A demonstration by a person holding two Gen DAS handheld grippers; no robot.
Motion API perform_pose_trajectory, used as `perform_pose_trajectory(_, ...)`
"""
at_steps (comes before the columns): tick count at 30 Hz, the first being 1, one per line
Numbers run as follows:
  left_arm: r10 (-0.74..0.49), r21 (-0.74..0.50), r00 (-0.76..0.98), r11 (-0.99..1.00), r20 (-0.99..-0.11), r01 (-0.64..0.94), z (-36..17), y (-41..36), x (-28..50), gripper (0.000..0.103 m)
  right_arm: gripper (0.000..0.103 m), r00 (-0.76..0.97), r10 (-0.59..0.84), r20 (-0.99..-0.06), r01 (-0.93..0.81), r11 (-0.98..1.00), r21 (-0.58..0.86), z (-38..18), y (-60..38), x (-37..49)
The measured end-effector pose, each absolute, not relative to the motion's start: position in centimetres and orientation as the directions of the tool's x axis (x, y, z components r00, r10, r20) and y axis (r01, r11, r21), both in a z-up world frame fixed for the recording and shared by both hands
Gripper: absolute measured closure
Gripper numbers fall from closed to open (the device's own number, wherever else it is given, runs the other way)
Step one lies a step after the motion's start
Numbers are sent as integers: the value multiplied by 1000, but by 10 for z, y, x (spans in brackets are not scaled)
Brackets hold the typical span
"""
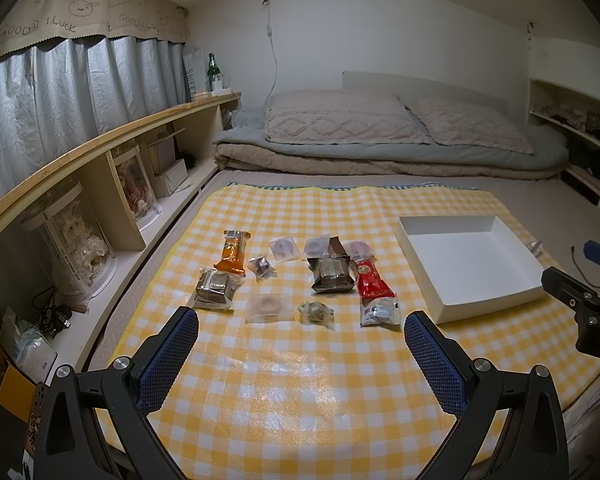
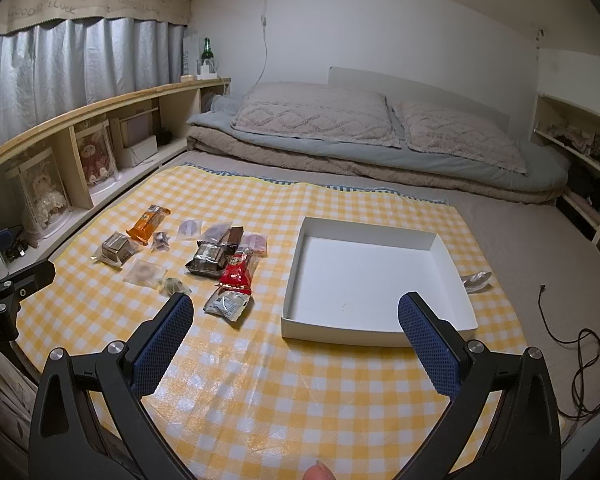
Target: Organize snacks
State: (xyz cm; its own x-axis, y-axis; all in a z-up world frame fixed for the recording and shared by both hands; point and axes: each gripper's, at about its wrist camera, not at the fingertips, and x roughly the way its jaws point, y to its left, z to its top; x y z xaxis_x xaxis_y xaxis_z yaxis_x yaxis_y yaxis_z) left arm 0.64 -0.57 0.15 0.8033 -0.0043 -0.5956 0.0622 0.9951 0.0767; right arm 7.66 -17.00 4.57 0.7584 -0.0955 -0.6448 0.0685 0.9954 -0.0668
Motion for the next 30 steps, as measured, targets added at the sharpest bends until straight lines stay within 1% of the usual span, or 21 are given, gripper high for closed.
perform_pose_trajectory(30,-9,72,807,995,-591,64,1,-4,4,0,0,761,-99,-641,68,995,-72,47,-170,76)
